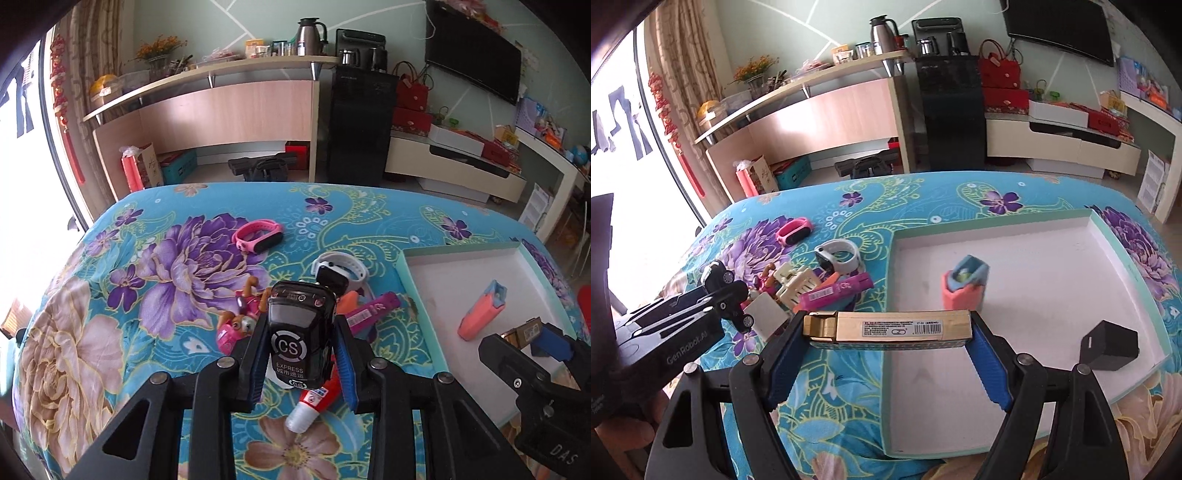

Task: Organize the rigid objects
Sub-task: 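Carry the toy car and gold box into the white tray and open both tools, then withdraw both open tools from the tray back toward the pile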

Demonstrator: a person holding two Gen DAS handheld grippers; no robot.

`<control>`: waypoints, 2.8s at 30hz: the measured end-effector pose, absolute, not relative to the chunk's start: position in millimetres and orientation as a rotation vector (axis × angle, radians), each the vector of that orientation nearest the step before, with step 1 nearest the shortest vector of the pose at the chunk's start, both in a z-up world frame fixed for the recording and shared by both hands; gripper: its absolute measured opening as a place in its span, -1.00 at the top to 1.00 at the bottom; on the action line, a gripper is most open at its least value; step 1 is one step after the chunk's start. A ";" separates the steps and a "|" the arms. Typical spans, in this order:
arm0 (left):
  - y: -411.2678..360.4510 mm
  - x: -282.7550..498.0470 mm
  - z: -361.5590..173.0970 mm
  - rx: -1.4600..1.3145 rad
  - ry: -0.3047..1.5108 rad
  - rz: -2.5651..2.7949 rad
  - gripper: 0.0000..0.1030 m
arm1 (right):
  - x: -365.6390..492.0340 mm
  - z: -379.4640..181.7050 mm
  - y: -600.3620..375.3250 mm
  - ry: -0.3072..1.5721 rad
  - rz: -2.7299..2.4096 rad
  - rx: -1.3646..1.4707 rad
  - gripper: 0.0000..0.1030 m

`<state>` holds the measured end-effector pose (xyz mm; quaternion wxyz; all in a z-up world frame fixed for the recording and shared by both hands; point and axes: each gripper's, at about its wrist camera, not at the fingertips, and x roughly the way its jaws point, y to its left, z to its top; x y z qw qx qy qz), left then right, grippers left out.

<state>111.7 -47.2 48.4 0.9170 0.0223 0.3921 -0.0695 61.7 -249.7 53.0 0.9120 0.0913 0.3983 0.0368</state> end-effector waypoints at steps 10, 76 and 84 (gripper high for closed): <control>-107.5 99.2 67.0 0.143 0.772 -0.261 0.32 | 43.8 53.2 -323.3 0.812 -0.141 0.285 -0.61; -141.2 110.3 30.9 0.151 0.887 -0.292 -0.80 | 42.4 22.2 -354.8 0.956 -0.298 0.264 -0.91; -108.0 119.0 27.7 0.118 0.912 -0.172 -1.00 | 45.3 24.0 -345.9 0.962 -0.286 0.248 -0.92</control>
